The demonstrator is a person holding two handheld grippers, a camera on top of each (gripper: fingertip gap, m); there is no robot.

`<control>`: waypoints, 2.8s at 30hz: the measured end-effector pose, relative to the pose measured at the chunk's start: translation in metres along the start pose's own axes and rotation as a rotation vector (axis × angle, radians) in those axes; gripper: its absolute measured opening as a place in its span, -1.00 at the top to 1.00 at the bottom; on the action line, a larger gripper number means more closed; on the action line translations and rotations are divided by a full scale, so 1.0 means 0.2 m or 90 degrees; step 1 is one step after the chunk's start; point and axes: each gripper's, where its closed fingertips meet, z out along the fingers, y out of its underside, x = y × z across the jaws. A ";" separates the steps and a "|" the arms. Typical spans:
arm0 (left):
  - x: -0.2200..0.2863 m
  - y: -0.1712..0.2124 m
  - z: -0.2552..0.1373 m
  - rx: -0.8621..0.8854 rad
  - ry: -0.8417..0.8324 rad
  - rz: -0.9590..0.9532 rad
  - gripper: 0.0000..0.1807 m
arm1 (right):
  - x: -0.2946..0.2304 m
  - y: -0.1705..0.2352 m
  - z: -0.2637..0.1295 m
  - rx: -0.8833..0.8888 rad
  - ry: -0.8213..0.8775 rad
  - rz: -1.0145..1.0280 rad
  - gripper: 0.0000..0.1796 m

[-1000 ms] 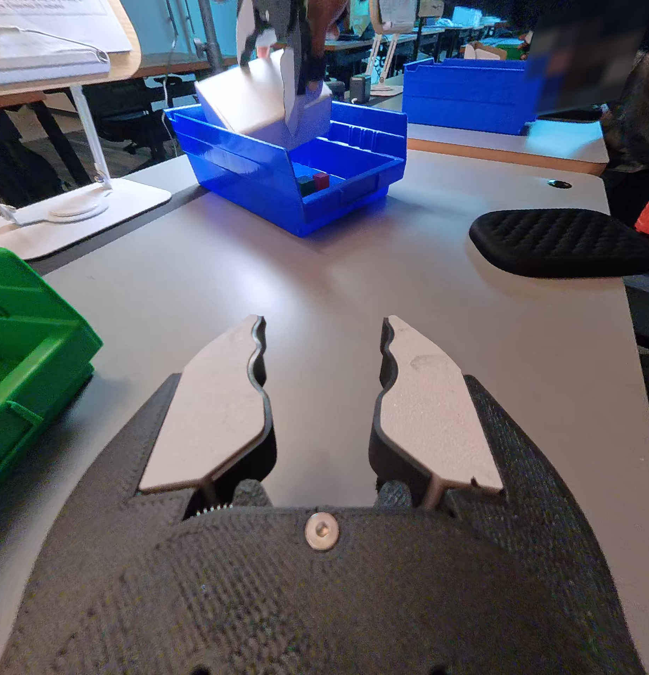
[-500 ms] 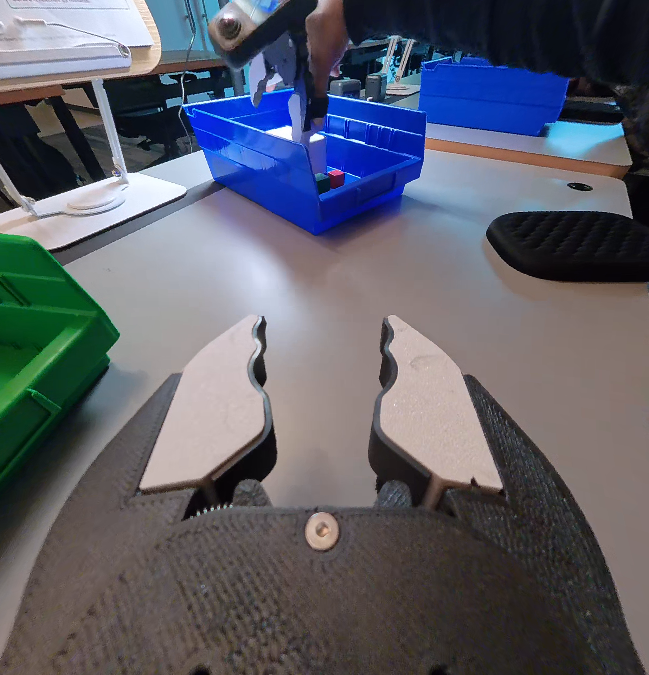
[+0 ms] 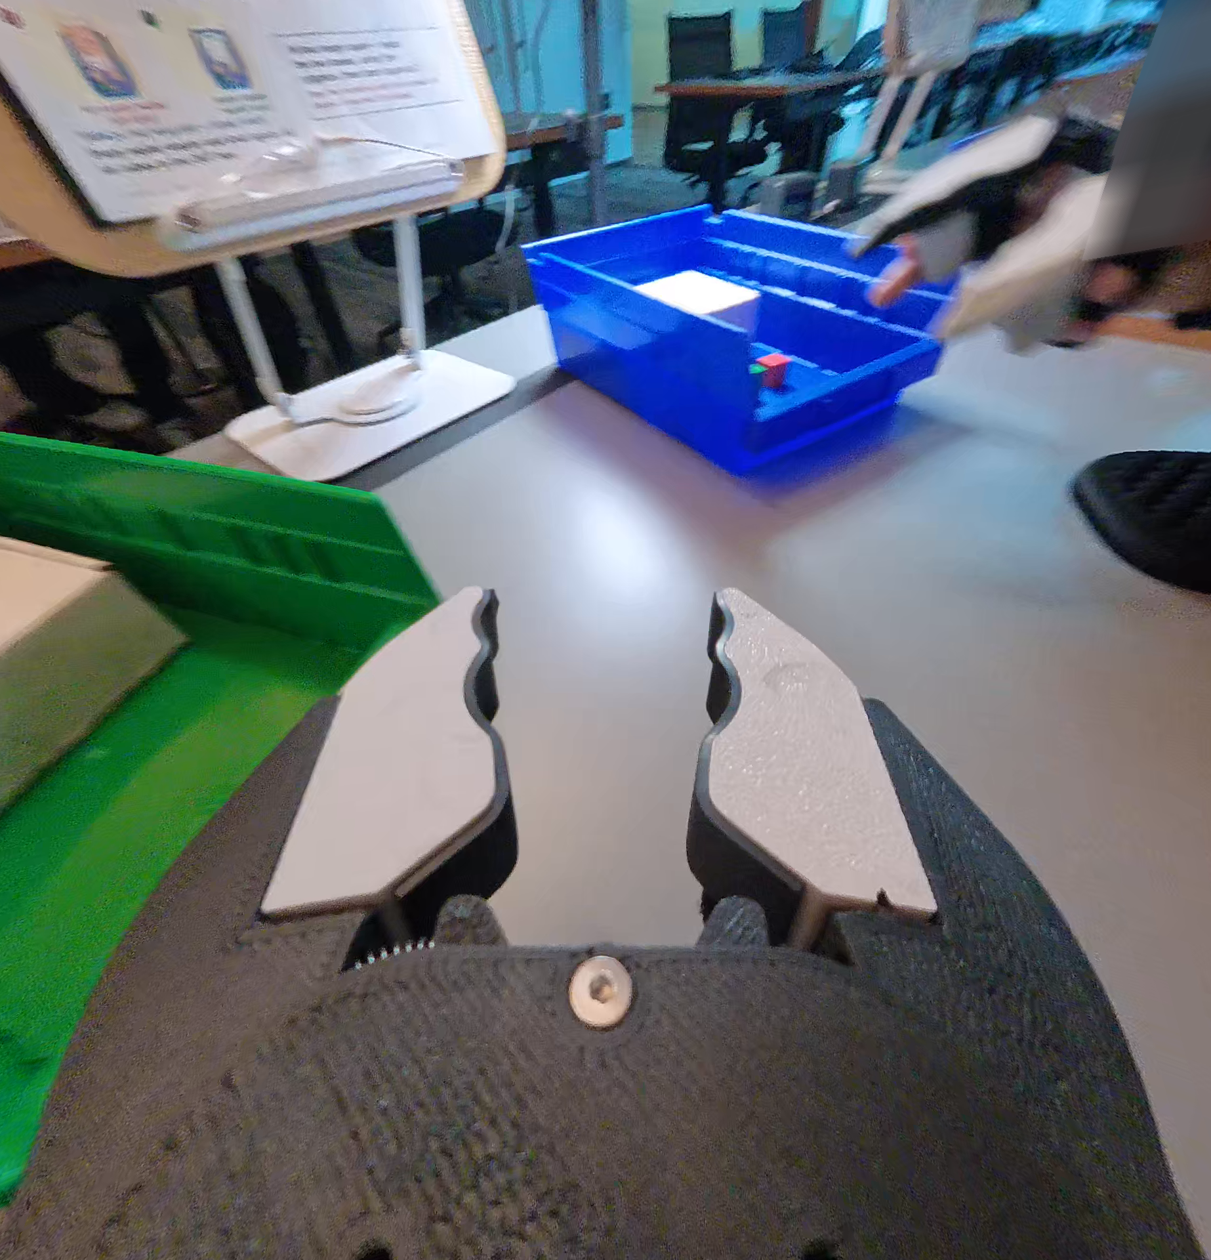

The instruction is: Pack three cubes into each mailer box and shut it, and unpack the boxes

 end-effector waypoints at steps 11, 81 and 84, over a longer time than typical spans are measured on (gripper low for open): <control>-0.94 -0.09 0.09 -0.314 -0.096 0.119 0.14 | -0.44 0.15 0.10 0.084 -0.110 0.031 0.12; -1.00 -0.05 -0.06 -0.685 0.009 0.297 -0.38 | -0.37 0.24 0.08 0.083 -0.061 0.020 0.30; -0.76 -0.12 -0.05 -0.635 0.049 0.310 -0.38 | -0.38 0.23 0.07 0.085 -0.051 0.006 0.30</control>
